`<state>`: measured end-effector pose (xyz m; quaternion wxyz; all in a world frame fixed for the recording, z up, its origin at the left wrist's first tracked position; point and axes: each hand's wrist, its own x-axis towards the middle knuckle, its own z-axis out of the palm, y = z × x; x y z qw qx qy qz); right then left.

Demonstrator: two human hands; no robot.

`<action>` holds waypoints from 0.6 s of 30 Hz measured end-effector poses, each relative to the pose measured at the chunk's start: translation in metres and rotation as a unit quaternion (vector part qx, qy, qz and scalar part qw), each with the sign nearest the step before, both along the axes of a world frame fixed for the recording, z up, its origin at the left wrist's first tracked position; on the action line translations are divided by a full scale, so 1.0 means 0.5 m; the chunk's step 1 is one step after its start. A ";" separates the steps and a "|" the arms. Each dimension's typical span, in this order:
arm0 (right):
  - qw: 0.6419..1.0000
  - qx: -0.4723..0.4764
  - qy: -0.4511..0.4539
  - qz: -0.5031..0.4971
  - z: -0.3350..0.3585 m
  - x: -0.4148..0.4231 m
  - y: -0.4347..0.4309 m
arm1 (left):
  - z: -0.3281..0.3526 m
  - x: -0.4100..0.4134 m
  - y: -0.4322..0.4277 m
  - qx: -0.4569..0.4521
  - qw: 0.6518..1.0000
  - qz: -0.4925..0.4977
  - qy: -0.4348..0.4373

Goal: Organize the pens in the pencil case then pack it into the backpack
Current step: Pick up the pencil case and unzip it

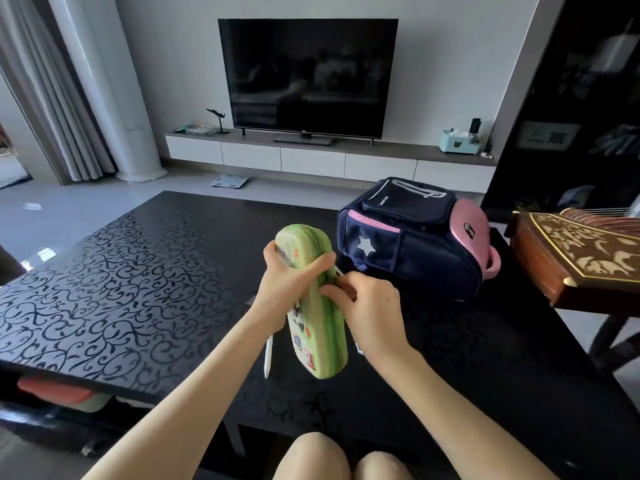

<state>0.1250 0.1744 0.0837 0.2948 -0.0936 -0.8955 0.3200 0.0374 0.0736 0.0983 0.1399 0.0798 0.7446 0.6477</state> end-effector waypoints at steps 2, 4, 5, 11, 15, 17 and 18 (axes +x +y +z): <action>0.999 0.039 0.016 -0.010 -0.004 0.013 -0.001 | 0.005 0.012 0.006 -0.002 0.999 0.035 0.001; 1.000 0.023 0.013 0.004 0.011 0.022 -0.008 | 0.002 0.018 0.007 0.006 0.998 0.066 -0.001; 1.000 -0.007 -0.012 0.005 0.022 0.021 -0.008 | 0.001 0.020 0.007 0.015 0.997 0.081 -0.008; 0.947 -0.254 -0.197 0.015 0.041 0.022 0.041 | -0.002 -0.001 -0.015 0.140 0.960 0.178 -0.163; 0.941 -0.235 -0.242 0.003 -0.001 0.082 0.092 | -0.025 -0.049 -0.058 0.216 0.914 0.146 -0.310; 0.937 -0.234 -0.258 0.005 -0.025 0.100 0.104 | -0.043 -0.044 -0.068 0.229 0.897 0.098 -0.364; 0.936 -0.240 -0.258 0.005 -0.038 0.105 0.106 | -0.053 -0.039 -0.070 0.241 0.886 0.071 -0.390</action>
